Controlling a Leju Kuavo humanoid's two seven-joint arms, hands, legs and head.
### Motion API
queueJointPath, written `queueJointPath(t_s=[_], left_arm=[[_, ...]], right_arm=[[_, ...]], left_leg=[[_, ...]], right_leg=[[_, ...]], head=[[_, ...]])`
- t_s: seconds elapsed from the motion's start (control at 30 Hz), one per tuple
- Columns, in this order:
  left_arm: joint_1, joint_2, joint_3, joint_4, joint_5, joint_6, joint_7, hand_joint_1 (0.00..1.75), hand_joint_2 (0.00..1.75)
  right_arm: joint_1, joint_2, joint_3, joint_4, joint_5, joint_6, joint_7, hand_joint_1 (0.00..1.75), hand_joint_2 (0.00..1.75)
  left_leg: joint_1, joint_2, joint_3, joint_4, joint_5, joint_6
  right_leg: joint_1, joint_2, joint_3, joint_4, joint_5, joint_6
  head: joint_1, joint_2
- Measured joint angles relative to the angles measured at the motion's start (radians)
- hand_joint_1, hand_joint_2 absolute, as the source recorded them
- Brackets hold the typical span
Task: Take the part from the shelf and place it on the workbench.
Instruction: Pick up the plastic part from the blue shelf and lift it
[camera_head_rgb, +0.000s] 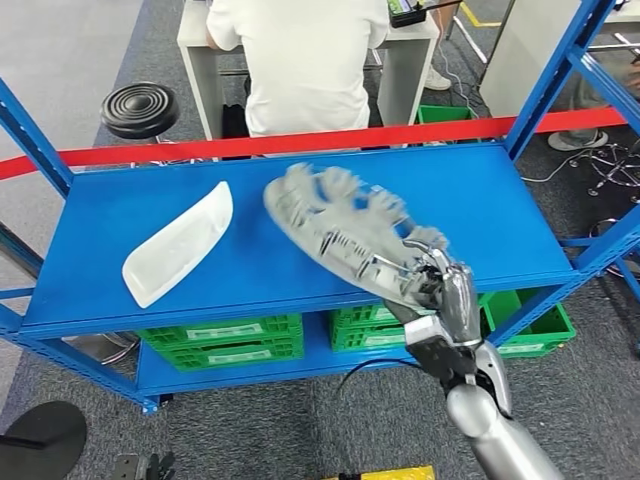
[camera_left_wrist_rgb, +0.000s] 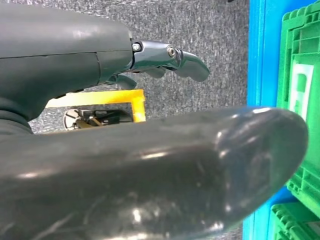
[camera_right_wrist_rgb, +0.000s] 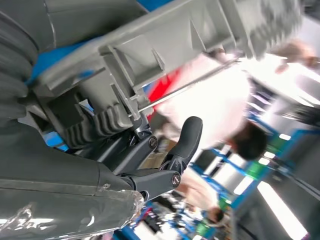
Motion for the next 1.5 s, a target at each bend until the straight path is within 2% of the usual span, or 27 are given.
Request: queueJointPath(t_s=[0.07, 0.1, 0.23, 0.3, 0.37, 0.4, 0.43, 0.47, 0.53, 0.6, 0.7, 0.77, 0.8, 0.87, 0.9, 0.93, 0.97, 1.07, 1.13, 1.2, 1.27, 1.3, 1.37, 1.4, 1.43, 1.47, 1.5], left_arm=[[0.000, 0.000, 0.001, 0.000, 0.001, 0.000, 0.000, 0.00, 0.00], [-0.001, 0.001, 0.001, 0.000, 0.002, 0.001, 0.000, 0.00, 0.00], [0.000, 0.002, 0.003, 0.000, 0.003, 0.001, 0.000, 0.00, 0.00], [-0.001, 0.003, 0.003, 0.000, 0.003, 0.000, -0.003, 0.00, 0.00], [-0.002, 0.002, 0.004, 0.000, 0.004, -0.002, -0.013, 0.00, 0.00], [-0.001, 0.002, 0.004, 0.000, 0.004, -0.003, -0.019, 0.00, 0.00], [0.000, 0.002, 0.004, 0.000, 0.004, -0.004, -0.022, 0.00, 0.00], [0.000, 0.003, 0.004, 0.000, 0.004, -0.003, -0.024, 0.00, 0.00], [-0.001, 0.004, 0.004, 0.000, 0.004, -0.001, -0.024, 0.00, 0.00], [-0.004, 0.005, 0.004, 0.000, 0.004, 0.003, -0.024, 0.00, 0.00], [-0.005, 0.004, 0.005, 0.000, 0.005, 0.010, -0.024, 0.00, 0.00], [-0.003, 0.004, 0.005, 0.000, 0.005, 0.013, -0.024, 0.00, 0.00], [-0.003, 0.004, 0.006, 0.000, 0.005, 0.015, -0.024, 0.00, 0.00], [-0.003, 0.005, 0.007, 0.000, 0.006, 0.017, -0.024, 0.00, 0.00], [-0.002, 0.004, 0.007, 0.000, 0.007, 0.018, -0.024, 0.00, 0.00], [-0.002, 0.004, 0.007, 0.000, 0.007, 0.018, -0.024, 0.00, 0.00], [-0.001, 0.003, 0.007, 0.000, 0.007, 0.018, -0.024, 0.00, 0.00], [0.000, 0.000, 0.009, 0.000, 0.007, 0.016, -0.024, 0.00, 0.00], [0.000, 0.001, 0.012, 0.000, 0.008, 0.007, -0.026, 0.00, 0.00], [0.001, 0.001, 0.015, 0.000, 0.010, -0.004, -0.027, 0.00, 0.00], [0.001, 0.001, 0.017, 0.000, 0.010, -0.009, -0.027, 0.00, 0.00], [0.001, 0.001, 0.019, 0.000, 0.010, -0.010, -0.027, 0.00, 0.00], [0.001, 0.000, 0.021, 0.000, 0.010, -0.012, -0.022, 0.00, 0.00], [0.001, -0.001, 0.022, 0.000, 0.010, -0.013, -0.014, 0.00, 0.00], [0.002, 0.000, 0.023, 0.000, 0.011, -0.016, 0.000, 0.00, 0.00], [0.002, 0.000, 0.025, 0.000, 0.013, -0.019, 0.016, 0.00, 0.00], [0.003, 0.000, 0.027, 0.000, 0.016, -0.022, 0.033, 0.00, 0.00]], right_arm=[[0.021, 0.003, -0.004, -0.056, -0.009, 0.007, -0.010, 1.75, 1.75], [0.028, 0.004, -0.005, -0.075, -0.012, 0.009, -0.011, 1.75, 1.75], [0.047, 0.008, -0.014, -0.124, -0.016, 0.011, -0.012, 1.75, 1.75], [0.051, 0.009, -0.017, -0.138, -0.030, 0.015, -0.020, 1.75, 1.75], [0.061, 0.009, -0.020, -0.149, -0.072, 0.036, -0.050, 1.75, 1.75], [0.068, 0.009, -0.020, -0.157, -0.101, 0.053, -0.073, 1.75, 1.75], [0.076, 0.010, -0.020, -0.167, -0.130, 0.071, -0.098, 1.75, 1.75], [0.083, 0.012, -0.020, -0.181, -0.157, 0.087, -0.122, 1.75, 1.75], [0.089, 0.020, -0.017, -0.211, -0.192, 0.110, -0.156, 1.75, 1.75], [0.092, 0.029, -0.011, -0.239, -0.220, 0.127, -0.174, 1.75, 1.75], [0.098, 0.039, -0.007, -0.274, -0.292, 0.169, -0.196, 1.75, 1.75], [0.103, 0.046, -0.006, -0.296, -0.348, 0.207, -0.210, 1.75, 1.75], [0.105, 0.048, -0.005, -0.307, -0.371, 0.225, -0.215, 1.75, 1.75], [0.110, 0.054, -0.004, -0.325, -0.405, 0.258, -0.223, 1.75, 1.75], [0.113, 0.057, -0.003, -0.331, -0.420, 0.273, -0.225, 1.75, 1.75], [0.116, 0.060, -0.002, -0.337, -0.436, 0.289, -0.227, 1.75, 1.75], [0.118, 0.063, -0.001, -0.344, -0.455, 0.307, -0.228, 1.75, 1.75], [0.120, 0.075, 0.002, -0.369, -0.528, 0.382, -0.231, 1.75, 1.75], [0.120, 0.084, 0.008, -0.387, -0.582, 0.442, -0.227, 1.75, 1.75], [0.122, 0.089, 0.021, -0.401, -0.640, 0.511, -0.212, 1.75, 1.75], [0.122, 0.093, 0.037, -0.412, -0.693, 0.585, -0.193, 1.75, 1.75], [0.122, 0.096, 0.047, -0.417, -0.710, 0.617, -0.186, 1.75, 1.75], [0.122, 0.099, 0.070, -0.422, -0.727, 0.665, -0.172, 1.75, 1.75], [0.123, 0.099, 0.081, -0.422, -0.730, 0.682, -0.165, 1.75, 1.75], [0.126, 0.100, 0.090, -0.422, -0.731, 0.695, -0.159, 1.75, 1.75], [0.128, 0.100, 0.097, -0.422, -0.732, 0.705, -0.155, 1.75, 1.75], [0.130, 0.100, 0.102, -0.422, -0.733, 0.711, -0.152, 1.75, 1.75]], left_leg=[[-0.003, -0.001, 0.011, 0.002, -0.010, -0.010], [-0.005, -0.002, 0.013, 0.002, -0.013, -0.016], [-0.004, -0.002, 0.016, -0.002, -0.017, -0.039], [-0.004, 0.001, -0.012, 0.060, -0.058, -0.047], [-0.004, 0.002, -0.075, 0.188, -0.119, -0.051], [-0.005, 0.002, -0.103, 0.240, -0.135, -0.051], [-0.005, 0.002, -0.118, 0.263, -0.132, -0.050], [-0.005, 0.002, -0.114, 0.249, -0.109, -0.047], [-0.006, 0.002, -0.064, 0.139, -0.036, -0.038], [-0.008, 0.004, -0.015, 0.030, 0.002, -0.029], [-0.011, 0.002, -0.004, -0.004, 0.002, -0.016], [-0.007, 0.001, 0.000, -0.008, 0.005, -0.005], [-0.005, 0.002, 0.003, -0.010, 0.006, -0.001], [-0.005, 0.002, 0.005, -0.010, 0.004, 0.003], [-0.005, 0.002, 0.006, -0.010, 0.004, 0.004], [-0.005, 0.001, 0.007, -0.010, 0.003, 0.004], [-0.004, 0.001, 0.010, -0.010, 0.001, 0.003], [-0.004, -0.002, 0.018, -0.006, -0.007, -0.010], [-0.007, -0.003, 0.018, -0.004, -0.009, -0.021], [-0.007, -0.004, 0.019, -0.008, -0.006, -0.031], [-0.006, -0.002, 0.012, 0.009, -0.025, -0.041], [-0.006, -0.001, -0.003, 0.043, -0.050, -0.044], [-0.006, 0.001, -0.057, 0.164, -0.118, -0.047], [-0.006, 0.001, -0.082, 0.221, -0.140, -0.047], [-0.007, 0.001, -0.096, 0.254, -0.147, -0.046], [-0.007, 0.001, -0.092, 0.252, -0.135, -0.044], [-0.007, 0.001, -0.068, 0.212, -0.108, -0.041]], right_leg=[[-0.001, 0.001, 0.064, -0.129, 0.054, -0.003], [-0.001, 0.002, 0.084, -0.167, 0.063, -0.006], [0.002, 0.005, 0.095, -0.189, 0.060, -0.031], [-0.001, 0.005, 0.098, -0.192, 0.061, -0.042], [0.001, 0.005, 0.098, -0.192, 0.059, -0.048], [0.002, 0.005, 0.098, -0.192, 0.058, -0.049], [0.003, 0.005, 0.099, -0.192, 0.058, -0.050], [0.004, 0.005, 0.100, -0.192, 0.057, -0.050], [0.005, 0.006, 0.104, -0.192, 0.056, -0.048], [0.009, 0.008, 0.103, -0.189, 0.054, -0.042], [0.010, 0.008, 0.102, -0.193, 0.055, -0.024], [0.008, 0.007, 0.092, -0.168, 0.035, -0.014], [0.008, 0.006, 0.075, -0.127, 0.011, -0.010], [0.007, 0.006, 0.019, 0.000, -0.053, -0.004], [0.007, 0.006, -0.006, 0.054, -0.071, -0.003], [0.007, 0.006, -0.017, 0.077, -0.073, -0.002], [0.006, 0.006, -0.011, 0.063, -0.055, -0.002], [0.003, 0.007, 0.082, -0.120, 0.030, -0.002], [0.003, 0.011, 0.112, -0.181, 0.042, -0.011], [0.006, 0.013, 0.112, -0.184, 0.045, -0.027], [0.005, 0.011, 0.111, -0.186, 0.050, -0.040], [0.004, 0.010, 0.110, -0.187, 0.053, -0.045], [0.005, 0.008, 0.105, -0.187, 0.055, -0.051], [0.006, 0.007, 0.103, -0.187, 0.057, -0.053], [0.007, 0.006, 0.100, -0.187, 0.058, -0.054], [0.008, 0.006, 0.099, -0.187, 0.060, -0.055], [0.008, 0.006, 0.098, -0.187, 0.063, -0.053]], head=[[0.001, 0.000], [0.000, 0.000], [-0.006, 0.000], [-0.011, 0.000], [-0.014, 0.000], [-0.014, 0.000], [-0.014, 0.000], [-0.014, 0.000], [-0.014, 0.000], [-0.014, 0.000], [-0.013, 0.000], [-0.010, 0.000], [-0.008, 0.000], [-0.004, 0.000], [-0.004, 0.000], [-0.003, 0.000], [-0.003, 0.000], [0.000, 0.000], [-0.001, 0.000], [-0.003, 0.000], [-0.005, 0.000], [-0.006, 0.000], [-0.009, 0.000], [-0.010, 0.000], [-0.010, 0.000], [-0.010, 0.000], [-0.010, 0.000]])
